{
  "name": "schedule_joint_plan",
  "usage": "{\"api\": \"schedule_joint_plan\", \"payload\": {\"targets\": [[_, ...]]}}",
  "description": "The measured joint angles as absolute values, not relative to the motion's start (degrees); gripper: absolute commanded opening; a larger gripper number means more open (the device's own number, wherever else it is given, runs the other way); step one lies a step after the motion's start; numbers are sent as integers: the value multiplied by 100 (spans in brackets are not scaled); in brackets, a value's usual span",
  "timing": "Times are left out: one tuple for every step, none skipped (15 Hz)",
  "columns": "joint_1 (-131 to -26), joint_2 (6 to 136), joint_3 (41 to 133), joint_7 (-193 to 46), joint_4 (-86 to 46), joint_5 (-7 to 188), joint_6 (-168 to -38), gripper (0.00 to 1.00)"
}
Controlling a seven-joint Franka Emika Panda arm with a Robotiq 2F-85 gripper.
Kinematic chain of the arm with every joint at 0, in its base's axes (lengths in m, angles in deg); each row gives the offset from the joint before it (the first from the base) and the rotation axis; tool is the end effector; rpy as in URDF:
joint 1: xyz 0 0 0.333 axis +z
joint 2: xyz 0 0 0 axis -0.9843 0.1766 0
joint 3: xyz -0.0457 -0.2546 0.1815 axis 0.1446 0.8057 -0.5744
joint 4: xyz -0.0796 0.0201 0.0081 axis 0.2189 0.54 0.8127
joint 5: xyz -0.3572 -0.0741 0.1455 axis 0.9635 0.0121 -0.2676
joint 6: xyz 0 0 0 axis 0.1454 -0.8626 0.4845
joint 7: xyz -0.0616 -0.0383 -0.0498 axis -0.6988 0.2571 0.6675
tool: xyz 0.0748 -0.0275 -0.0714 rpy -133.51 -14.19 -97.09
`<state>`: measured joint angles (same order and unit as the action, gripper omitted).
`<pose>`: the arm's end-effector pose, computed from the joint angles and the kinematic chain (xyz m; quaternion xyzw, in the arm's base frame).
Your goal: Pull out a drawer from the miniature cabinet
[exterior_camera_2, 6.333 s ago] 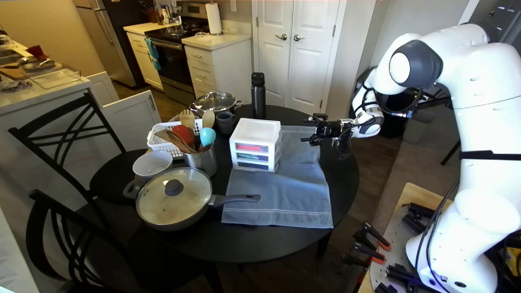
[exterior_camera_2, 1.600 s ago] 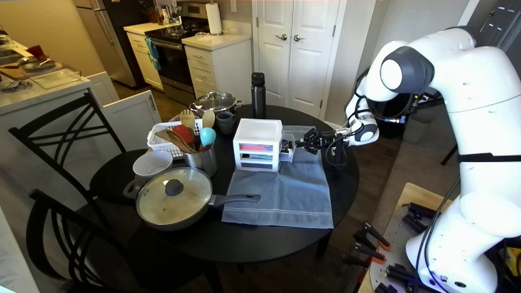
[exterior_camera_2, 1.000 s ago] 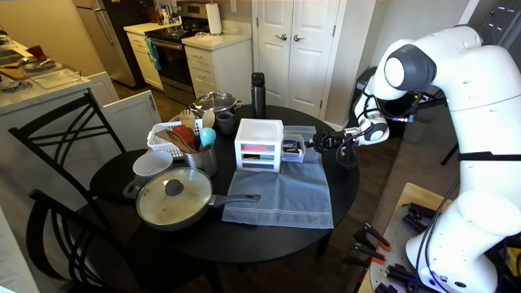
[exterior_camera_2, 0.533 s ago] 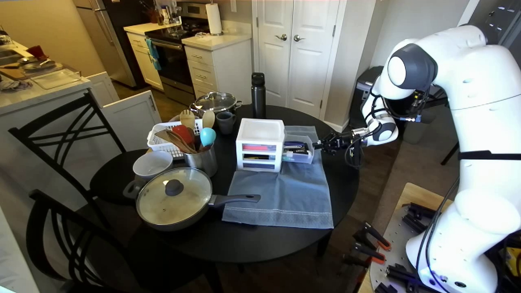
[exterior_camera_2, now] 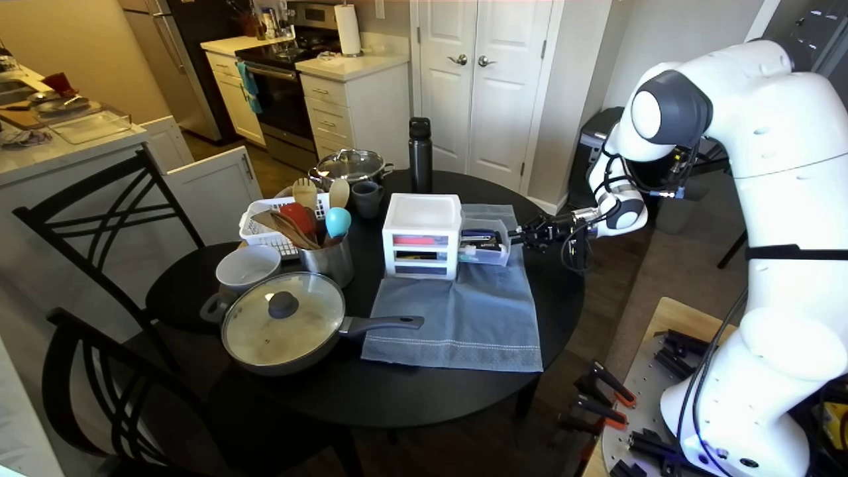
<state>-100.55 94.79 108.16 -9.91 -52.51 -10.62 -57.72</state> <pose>0.4054 -0.2881 0.0967 -0.6773 0.3887 -0.1991 0.5920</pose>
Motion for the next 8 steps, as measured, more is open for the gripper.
{"api": "schedule_joint_plan", "payload": {"targets": [[-10055,9479,10818,-991,-5251,-1062,-5810,62],[-10057,9479,10825,-991,-5251,-1061,-5862,67],[-10063,9481,10839,-991,-5251,-1055,-5931,74],[-10067,9489,10853,-991,-5251,-1044,-6010,81],[-10072,9497,10867,-991,-5250,-1021,-6070,86],[-10078,9505,10882,-991,-5246,-976,-6106,93],[-10085,9507,10900,-991,-5238,-910,-6114,98],[-10100,9507,10913,-991,-5225,-838,-6114,100]]}}
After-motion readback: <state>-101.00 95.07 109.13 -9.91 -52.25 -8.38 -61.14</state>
